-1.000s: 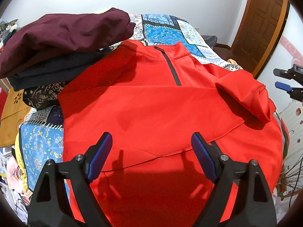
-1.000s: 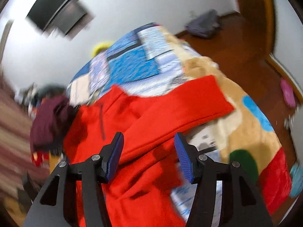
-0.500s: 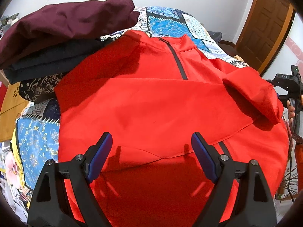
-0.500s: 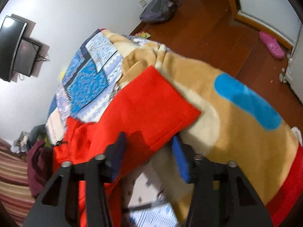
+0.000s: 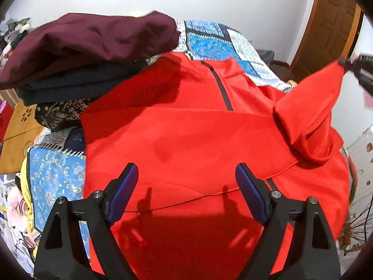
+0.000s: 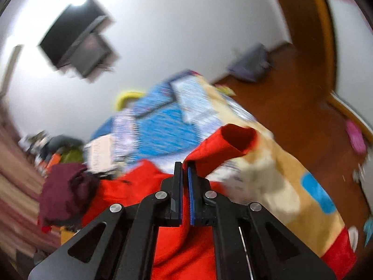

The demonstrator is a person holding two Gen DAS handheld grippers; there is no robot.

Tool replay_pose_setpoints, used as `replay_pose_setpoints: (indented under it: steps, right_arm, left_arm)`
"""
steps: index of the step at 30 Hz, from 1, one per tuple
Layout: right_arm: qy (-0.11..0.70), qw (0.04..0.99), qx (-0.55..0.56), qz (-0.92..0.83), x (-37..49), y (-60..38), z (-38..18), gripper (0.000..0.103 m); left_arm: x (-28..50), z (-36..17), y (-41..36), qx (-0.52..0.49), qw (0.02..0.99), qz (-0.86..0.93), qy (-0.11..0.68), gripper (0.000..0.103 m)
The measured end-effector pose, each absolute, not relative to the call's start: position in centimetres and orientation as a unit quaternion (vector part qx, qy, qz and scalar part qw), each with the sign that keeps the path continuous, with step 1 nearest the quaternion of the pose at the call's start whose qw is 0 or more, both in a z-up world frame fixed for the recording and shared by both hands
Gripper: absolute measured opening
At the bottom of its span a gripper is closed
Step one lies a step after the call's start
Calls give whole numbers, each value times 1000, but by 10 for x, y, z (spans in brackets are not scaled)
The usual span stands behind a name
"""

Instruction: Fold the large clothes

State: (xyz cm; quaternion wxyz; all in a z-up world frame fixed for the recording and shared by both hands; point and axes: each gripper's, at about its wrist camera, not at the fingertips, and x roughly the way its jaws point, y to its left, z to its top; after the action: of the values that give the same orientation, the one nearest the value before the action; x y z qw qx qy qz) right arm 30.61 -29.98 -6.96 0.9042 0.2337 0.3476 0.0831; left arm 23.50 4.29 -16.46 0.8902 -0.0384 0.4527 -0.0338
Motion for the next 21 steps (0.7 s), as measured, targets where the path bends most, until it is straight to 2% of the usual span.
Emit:
replay_pose_setpoints:
  steps: [5, 10, 15, 21]
  right_arm:
    - [318, 914, 183, 170, 290, -232, -19, 4]
    - [330, 900, 128, 255, 277, -150, -10, 4]
    - [392, 859, 75, 322, 269, -66, -50, 4]
    - [507, 780, 9, 367, 251, 13, -141, 4]
  left_arm:
    - [220, -148, 60, -53, 900, -25, 431, 85]
    - [199, -133, 90, -71, 910, -5, 408, 85]
    - [176, -127, 129, -101, 914, 29, 391, 85]
    - [149, -142, 176, -137, 901, 73, 405, 85]
